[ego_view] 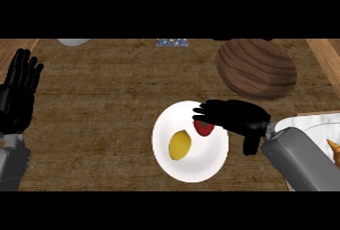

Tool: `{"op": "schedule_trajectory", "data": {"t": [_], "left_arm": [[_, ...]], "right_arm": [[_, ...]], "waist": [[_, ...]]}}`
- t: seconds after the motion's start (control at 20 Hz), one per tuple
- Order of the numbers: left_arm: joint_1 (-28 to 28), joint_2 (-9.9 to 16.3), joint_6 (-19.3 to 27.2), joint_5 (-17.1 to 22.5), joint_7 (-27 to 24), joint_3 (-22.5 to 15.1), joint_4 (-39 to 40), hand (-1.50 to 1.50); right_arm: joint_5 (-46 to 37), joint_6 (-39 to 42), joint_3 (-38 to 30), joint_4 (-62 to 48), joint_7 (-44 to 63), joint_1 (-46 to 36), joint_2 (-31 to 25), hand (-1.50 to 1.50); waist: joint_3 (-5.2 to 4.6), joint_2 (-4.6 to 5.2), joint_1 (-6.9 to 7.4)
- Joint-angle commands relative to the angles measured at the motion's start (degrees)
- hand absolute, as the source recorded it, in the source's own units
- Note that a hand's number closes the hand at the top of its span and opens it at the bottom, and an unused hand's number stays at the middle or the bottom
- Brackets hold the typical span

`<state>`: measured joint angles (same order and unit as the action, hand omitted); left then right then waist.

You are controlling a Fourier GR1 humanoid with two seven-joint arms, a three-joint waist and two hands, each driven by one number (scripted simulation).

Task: Pick the tomato from the plate and place it in the bowl

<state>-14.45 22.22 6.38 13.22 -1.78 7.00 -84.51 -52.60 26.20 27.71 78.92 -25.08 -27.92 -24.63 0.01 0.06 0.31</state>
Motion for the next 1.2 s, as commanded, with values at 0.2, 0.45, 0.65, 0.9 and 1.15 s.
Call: {"op": "schedule_trajectory", "data": {"t": [0.2, 0.45, 0.65, 0.9, 1.15], "left_arm": [[-0.76, -0.18, -1.87, -1.09, 0.58, 1.75, 0.42, 0.00], [0.60, 1.47, -6.31, 0.69, -2.05, 5.56, 3.24, 0.00], [2.77, -2.35, -3.62, -2.32, -1.98, 3.22, -0.15, 0.00], [1.55, -1.76, -4.17, -2.80, 0.88, 4.12, -2.54, 0.00], [0.13, -1.26, -4.91, -1.74, 3.77, 5.36, -2.85, 0.00]], "right_arm": [[-6.69, -7.61, 0.32, -9.83, -6.53, 0.02, 6.72, -1.50], [-9.03, -0.22, -1.11, -5.07, -3.00, -1.61, 7.81, -1.50], [-12.93, -5.30, -1.47, -12.88, -4.62, -0.96, 11.04, -1.50], [-14.31, -7.09, -5.77, -17.98, -10.68, -3.51, 10.08, -1.50], [-17.60, -10.60, -6.64, -22.92, -9.04, -3.01, 11.93, -1.50]], "waist": [[0.00, 0.04, -0.02], [-0.03, -0.07, -0.31], [-0.01, -0.02, -0.03], [0.00, -0.04, -0.02], [0.00, -0.02, 0.07]]}}
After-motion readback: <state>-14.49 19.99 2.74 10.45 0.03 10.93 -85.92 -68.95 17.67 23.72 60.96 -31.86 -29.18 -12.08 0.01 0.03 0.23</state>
